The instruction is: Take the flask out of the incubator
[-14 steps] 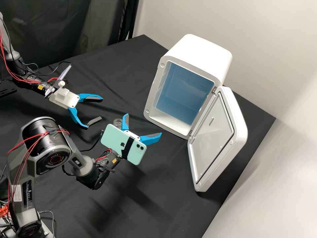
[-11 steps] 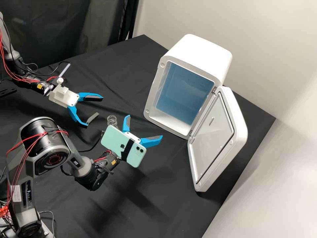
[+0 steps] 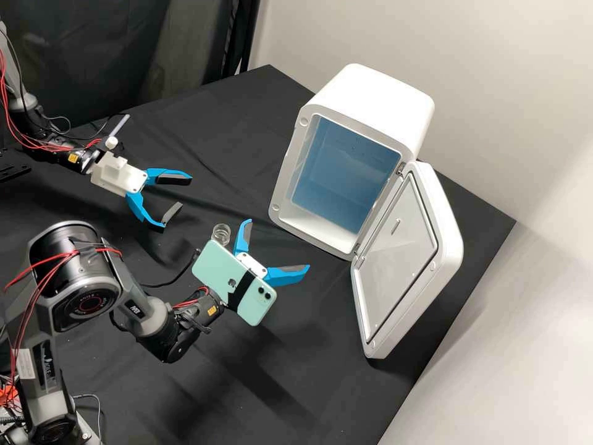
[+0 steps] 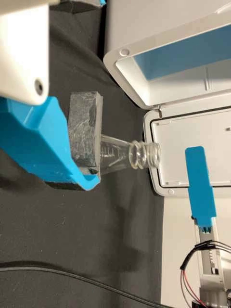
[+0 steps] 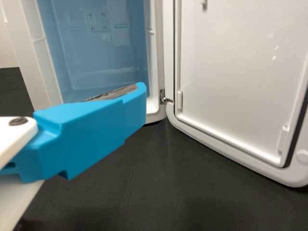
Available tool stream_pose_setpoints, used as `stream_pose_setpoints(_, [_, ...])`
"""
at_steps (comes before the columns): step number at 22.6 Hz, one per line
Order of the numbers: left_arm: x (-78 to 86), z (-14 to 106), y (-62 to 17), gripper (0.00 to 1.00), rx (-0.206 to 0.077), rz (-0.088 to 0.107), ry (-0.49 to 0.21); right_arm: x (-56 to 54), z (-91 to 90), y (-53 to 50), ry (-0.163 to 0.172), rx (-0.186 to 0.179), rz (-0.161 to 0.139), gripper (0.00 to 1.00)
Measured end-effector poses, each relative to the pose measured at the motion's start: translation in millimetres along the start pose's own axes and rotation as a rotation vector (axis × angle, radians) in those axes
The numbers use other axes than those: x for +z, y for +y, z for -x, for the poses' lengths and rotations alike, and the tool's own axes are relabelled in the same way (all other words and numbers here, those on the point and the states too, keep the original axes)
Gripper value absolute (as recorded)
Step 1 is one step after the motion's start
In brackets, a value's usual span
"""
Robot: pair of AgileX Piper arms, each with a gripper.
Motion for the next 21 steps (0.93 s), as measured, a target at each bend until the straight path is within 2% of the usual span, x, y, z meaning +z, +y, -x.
stream_pose_setpoints(3, [-2.0, 1.5, -0.9, 1.0, -0.003, 0.007, 0.001, 1.7, 3.0, 6.7, -0.001, 0.016, -0.056, 1.0])
stream_pose_setpoints(5, [-3.5, 1.6, 0.2, 1.0, 0.006, 0.01, 0.005, 1.8, 4.9, 8.7, -0.003, 0.025, -0.075, 1.0])
stream_pose_setpoints(8, [-3.2, 1.7, 0.7, 1.0, 0.01, 0.007, -0.006, 2.2, 6.3, 9.7, -0.005, 0.027, -0.078, 1.0])
stream_pose_setpoints(10, [-3.1, 2.3, 0.1, 1.0, 0.006, 0.019, -0.012, 3.2, 7.8, 13.2, -0.007, 0.038, -0.09, 1.0])
stream_pose_setpoints(12, [-4.0, 4.0, -0.1, 1.0, 0.003, 0.016, -0.016, 3.1, 10.4, 19.9, -0.007, 0.065, -0.118, 1.0])
stream_pose_setpoints(17, [-6.1, 7.0, 8.2, 1.0, 0.042, 0.017, -0.013, 0.6, 16.7, 33.6, 0.001, 0.122, -0.146, 1.0])
stream_pose_setpoints(19, [-8.3, 8.7, 9.7, 1.0, 0.052, 0.029, -0.012, -0.4, 19.2, 35.3, 0.002, 0.131, -0.147, 1.0])
stream_pose_setpoints(21, [-8.8, 10.2, 10.0, 1.0, 0.059, 0.029, -0.016, -0.9, 21.0, 35.3, 0.001, 0.133, -0.147, 1.0])
